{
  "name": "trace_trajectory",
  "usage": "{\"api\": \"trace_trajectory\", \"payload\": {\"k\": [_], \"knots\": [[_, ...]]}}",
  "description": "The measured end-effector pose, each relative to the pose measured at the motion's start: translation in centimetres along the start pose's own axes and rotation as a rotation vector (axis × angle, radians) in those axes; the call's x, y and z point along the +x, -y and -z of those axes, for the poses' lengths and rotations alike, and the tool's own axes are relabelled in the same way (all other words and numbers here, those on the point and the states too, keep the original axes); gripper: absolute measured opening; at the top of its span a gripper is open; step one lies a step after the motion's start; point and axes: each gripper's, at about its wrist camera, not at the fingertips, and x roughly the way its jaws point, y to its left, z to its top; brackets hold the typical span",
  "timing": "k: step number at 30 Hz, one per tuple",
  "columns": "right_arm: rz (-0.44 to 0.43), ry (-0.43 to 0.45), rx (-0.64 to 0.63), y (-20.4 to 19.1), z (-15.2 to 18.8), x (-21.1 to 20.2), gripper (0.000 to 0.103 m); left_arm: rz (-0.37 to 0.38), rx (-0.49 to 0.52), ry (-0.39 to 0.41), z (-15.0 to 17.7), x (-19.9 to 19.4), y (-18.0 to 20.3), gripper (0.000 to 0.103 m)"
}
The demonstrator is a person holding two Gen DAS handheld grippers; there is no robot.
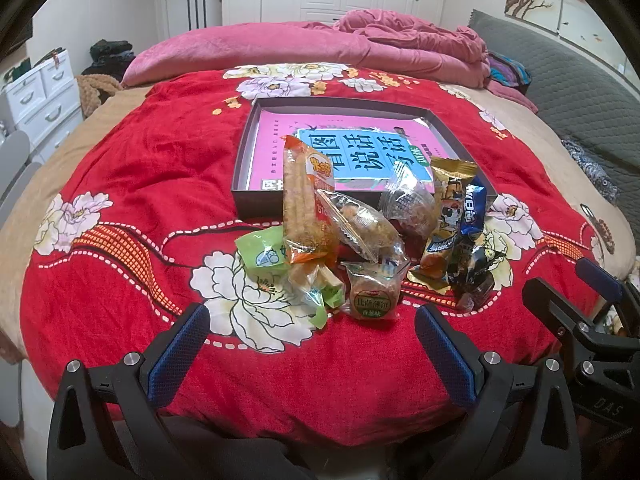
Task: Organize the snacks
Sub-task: 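Move both tools over the snack pile beside the tray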
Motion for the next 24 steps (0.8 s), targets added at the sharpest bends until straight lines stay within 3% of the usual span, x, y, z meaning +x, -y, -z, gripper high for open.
{"api": "trace_trajectory", "payload": {"k": [24], "knots": [[-0.005, -0.046, 0.018, 1.0, 0.4, 1.4, 0.103, 0.030, -0.093, -0.027, -0.1, 0.7, -2.8, 0.102]]}}
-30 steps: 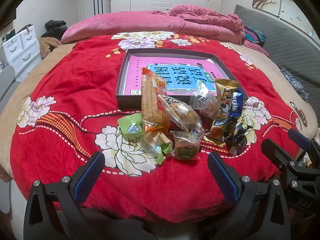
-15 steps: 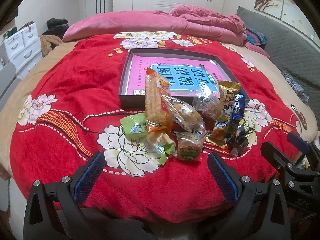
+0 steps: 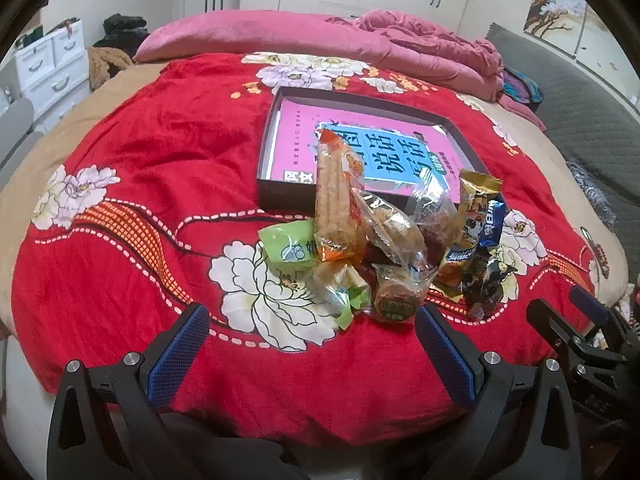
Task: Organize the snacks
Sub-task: 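Move both tools over the snack pile beside the tray, then grasp a clear-wrapped round pastry with left tool while right grasps dark wrapped chocolate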
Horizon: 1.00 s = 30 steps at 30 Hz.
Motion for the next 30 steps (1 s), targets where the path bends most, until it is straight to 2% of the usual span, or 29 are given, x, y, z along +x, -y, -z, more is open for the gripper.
{"api": "trace_trajectory", "payload": {"k": [9, 14, 17, 21, 30], "knots": [[-0.003, -0.058, 0.032, 1.1, 0.2, 1.7, 0.103, 0.068, 0.060, -0.002, 0.2, 0.6, 1.9, 0.102], [-0.024, -0.117, 0.045, 1.4, 0.4, 3.0, 0.102, 0.114, 0.077, -0.038, 0.2, 1.7, 3.1, 0.095], [-0.046, -0.132, 0.040, 1.4, 0.4, 3.7, 0.095, 0.132, 0.076, -0.049, 0.1, 2.2, 3.5, 0.093], [-0.077, -0.158, 0.027, 1.2, 0.3, 4.6, 0.084, 0.145, 0.072, -0.075, 0.1, 3.0, 3.6, 0.078], [-0.121, -0.181, -0.042, 0.2, 0.0, 6.2, 0.063, 0.167, 0.066, -0.107, 0.0, 4.1, 3.7, 0.070]]}}
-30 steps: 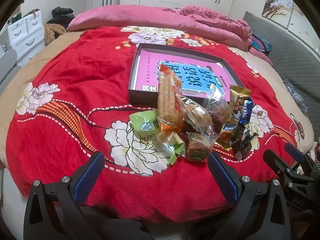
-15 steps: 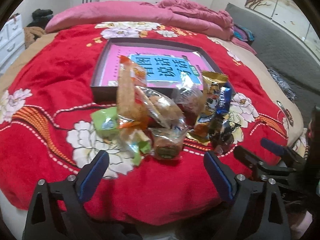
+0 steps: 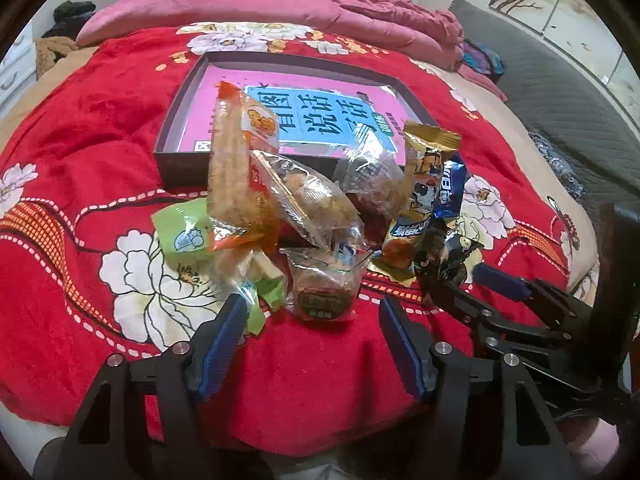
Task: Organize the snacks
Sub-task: 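Grasp a clear-wrapped round pastry with left tool while right grasps dark wrapped chocolate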
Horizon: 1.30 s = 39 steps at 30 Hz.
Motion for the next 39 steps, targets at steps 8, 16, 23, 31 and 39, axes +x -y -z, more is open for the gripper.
{"api": "trace_trajectory", "payload": {"k": [8, 16, 23, 31, 39], "knots": [[-0.033, -0.021, -0.043, -0.5, 0.0, 0.9, 0.047, 0.022, 0.002, -0.011, -0.3, 0.6, 0.4, 0.057], [-0.080, -0.015, 0.002, 0.5, -0.1, 0.4, 0.039, 0.041, -0.014, -0.029, -0.5, 1.3, 0.8, 0.045], [-0.092, 0.009, 0.079, 2.4, -0.2, -0.7, 0.038, 0.072, -0.034, -0.061, -0.5, 2.1, 1.0, 0.035], [-0.063, 0.063, 0.144, 3.9, -0.3, -2.1, 0.038, 0.096, -0.016, -0.051, -0.4, 1.7, 1.4, 0.034], [-0.033, 0.116, 0.163, 4.9, -1.0, -3.2, 0.038, 0.112, -0.013, -0.007, -0.6, 0.3, 1.2, 0.034]]}}
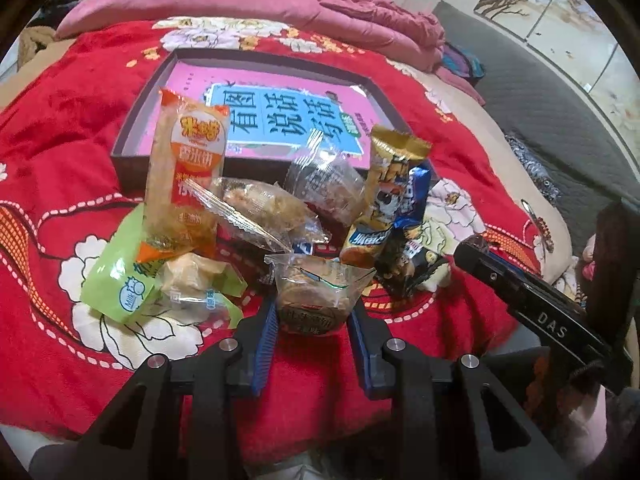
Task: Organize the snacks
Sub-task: 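Grasp a clear-wrapped round pastry with left tool while right grasps dark wrapped chocolate, then carry both snacks onto the pink workbook in the tray and open both tools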
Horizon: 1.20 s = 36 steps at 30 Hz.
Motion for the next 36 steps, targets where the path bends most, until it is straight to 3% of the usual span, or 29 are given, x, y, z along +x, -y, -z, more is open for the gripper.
{"api": "trace_trajectory", "payload": {"k": [7, 20, 29, 36], "knots": [[0.002, 0.063, -0.009, 0.2, -1.2, -0.9, 0.038, 0.047, -0.026, 0.076, -0.6, -2.1, -0.3, 0.034], [-0.005, 0.117, 0.018, 1.2, -3.6, -0.2, 0.038, 0.051, -0.080, 0.161, -1.9, -4.1, -2.2, 0.034], [-0.008, 0.176, 0.014, 1.4, -5.6, 0.3, 0.038, -0.013, -0.090, 0.272, -3.6, -6.0, -4.3, 0.034], [-0.031, 0.197, 0.021, 1.5, -6.9, 1.1, 0.038, -0.072, -0.160, 0.352, -6.5, -6.4, -7.5, 0.034]]}}
